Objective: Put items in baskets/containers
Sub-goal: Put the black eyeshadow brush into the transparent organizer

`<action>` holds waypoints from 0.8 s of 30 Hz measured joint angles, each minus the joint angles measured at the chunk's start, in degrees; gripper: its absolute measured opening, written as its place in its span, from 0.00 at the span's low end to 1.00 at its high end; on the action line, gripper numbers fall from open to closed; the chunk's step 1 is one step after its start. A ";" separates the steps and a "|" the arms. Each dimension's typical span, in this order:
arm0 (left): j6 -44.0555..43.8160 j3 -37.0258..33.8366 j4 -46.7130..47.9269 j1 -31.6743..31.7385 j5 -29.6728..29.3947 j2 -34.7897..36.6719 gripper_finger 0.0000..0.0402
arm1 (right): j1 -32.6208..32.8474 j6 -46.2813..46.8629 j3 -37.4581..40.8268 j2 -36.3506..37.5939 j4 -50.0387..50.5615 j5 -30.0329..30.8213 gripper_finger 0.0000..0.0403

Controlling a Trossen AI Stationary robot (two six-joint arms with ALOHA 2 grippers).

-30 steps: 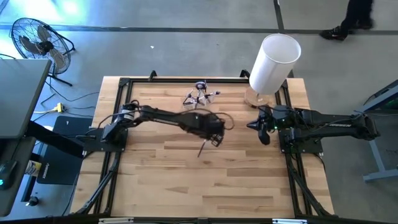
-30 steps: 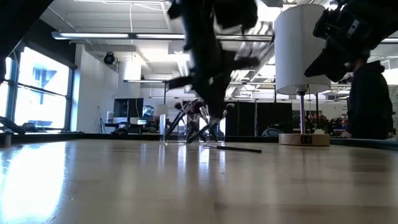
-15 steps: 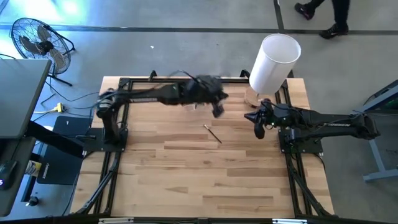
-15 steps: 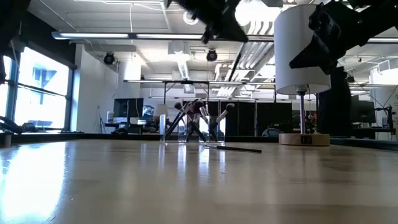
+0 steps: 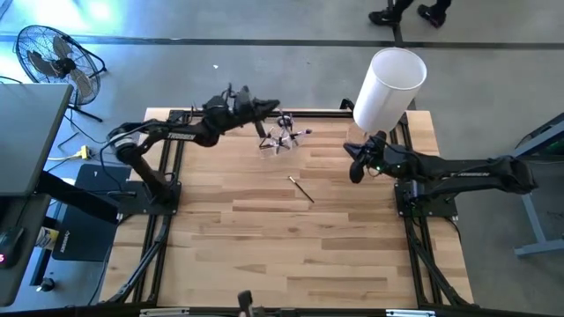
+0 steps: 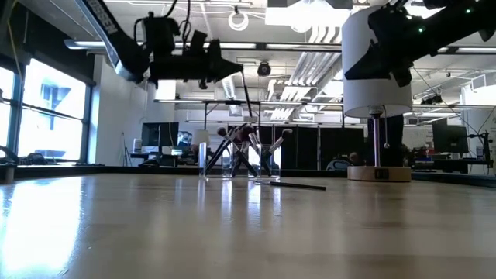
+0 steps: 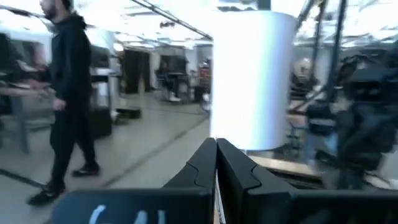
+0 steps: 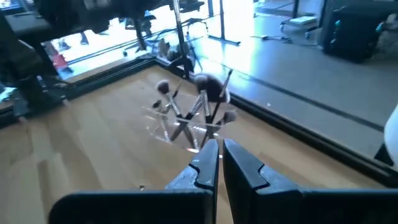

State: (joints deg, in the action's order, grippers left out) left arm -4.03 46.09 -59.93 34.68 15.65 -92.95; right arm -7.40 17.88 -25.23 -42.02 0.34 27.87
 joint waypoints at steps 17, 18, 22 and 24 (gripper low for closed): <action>5.60 -1.90 11.25 1.75 4.72 -4.54 0.05 | -0.11 2.83 0.02 -6.92 -12.35 3.66 0.03; 5.73 -1.94 11.15 1.72 4.75 -4.54 0.06 | -0.11 3.74 0.02 -7.19 -12.23 3.69 0.03; 5.75 -1.76 12.36 1.68 4.75 -4.41 0.15 | -0.11 6.28 0.02 -8.25 -12.22 3.66 0.03; 5.75 -1.84 12.64 1.68 4.73 -4.44 0.20 | -0.11 7.34 0.02 -8.77 -12.26 3.61 0.03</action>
State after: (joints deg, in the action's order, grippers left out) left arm 1.72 44.25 -47.29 36.36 20.38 -97.39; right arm -7.51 25.22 -25.21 -50.79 -11.92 31.48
